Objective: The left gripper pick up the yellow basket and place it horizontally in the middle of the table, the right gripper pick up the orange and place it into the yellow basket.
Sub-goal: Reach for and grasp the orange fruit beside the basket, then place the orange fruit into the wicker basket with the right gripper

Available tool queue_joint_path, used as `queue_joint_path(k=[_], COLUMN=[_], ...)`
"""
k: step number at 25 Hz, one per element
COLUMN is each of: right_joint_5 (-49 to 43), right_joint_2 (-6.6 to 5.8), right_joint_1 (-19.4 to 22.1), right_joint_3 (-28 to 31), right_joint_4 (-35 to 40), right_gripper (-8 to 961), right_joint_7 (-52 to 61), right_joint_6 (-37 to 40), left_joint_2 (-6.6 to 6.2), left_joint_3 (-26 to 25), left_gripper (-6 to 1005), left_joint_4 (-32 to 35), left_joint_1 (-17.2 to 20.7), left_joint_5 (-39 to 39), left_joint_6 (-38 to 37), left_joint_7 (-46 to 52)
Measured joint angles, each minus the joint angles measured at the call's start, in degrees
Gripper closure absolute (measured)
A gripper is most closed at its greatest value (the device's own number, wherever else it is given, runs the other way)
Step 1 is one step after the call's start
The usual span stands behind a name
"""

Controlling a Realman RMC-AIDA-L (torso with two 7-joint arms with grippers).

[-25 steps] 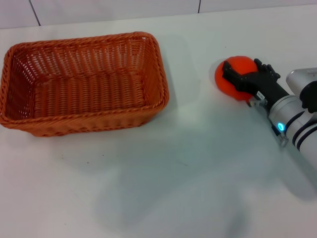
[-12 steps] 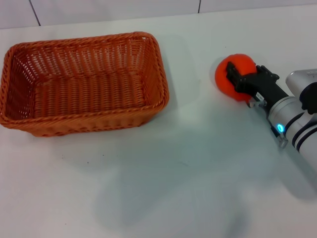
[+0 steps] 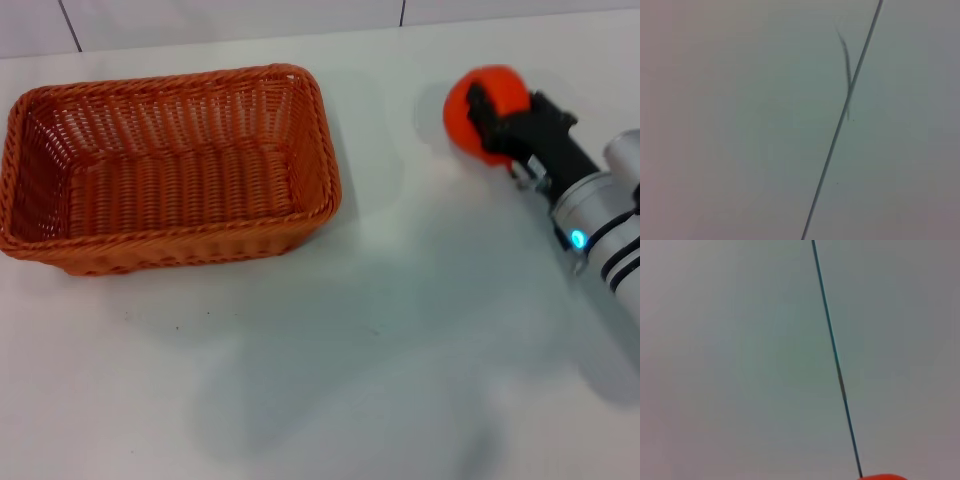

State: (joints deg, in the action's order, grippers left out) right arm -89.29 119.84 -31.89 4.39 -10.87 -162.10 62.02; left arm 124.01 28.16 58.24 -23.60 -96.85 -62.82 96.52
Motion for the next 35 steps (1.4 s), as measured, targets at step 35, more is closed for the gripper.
queue_joint_path(k=[35], right_joint_5=[-25.9], right_joint_2=[0.00], right_joint_1=[-17.8], right_joint_3=[-1.2], right_joint_4=[-5.2], right_gripper=[678], right_joint_7=[8.5], right_joint_6=[-8.4], left_joint_2=[0.00], left_joint_3=[0.0], left_gripper=[111], left_joint_4=[-4.2], left_joint_1=[-0.3], left_joint_5=[6.5], left_joint_6=[4.5], left_joint_7=[-7.3])
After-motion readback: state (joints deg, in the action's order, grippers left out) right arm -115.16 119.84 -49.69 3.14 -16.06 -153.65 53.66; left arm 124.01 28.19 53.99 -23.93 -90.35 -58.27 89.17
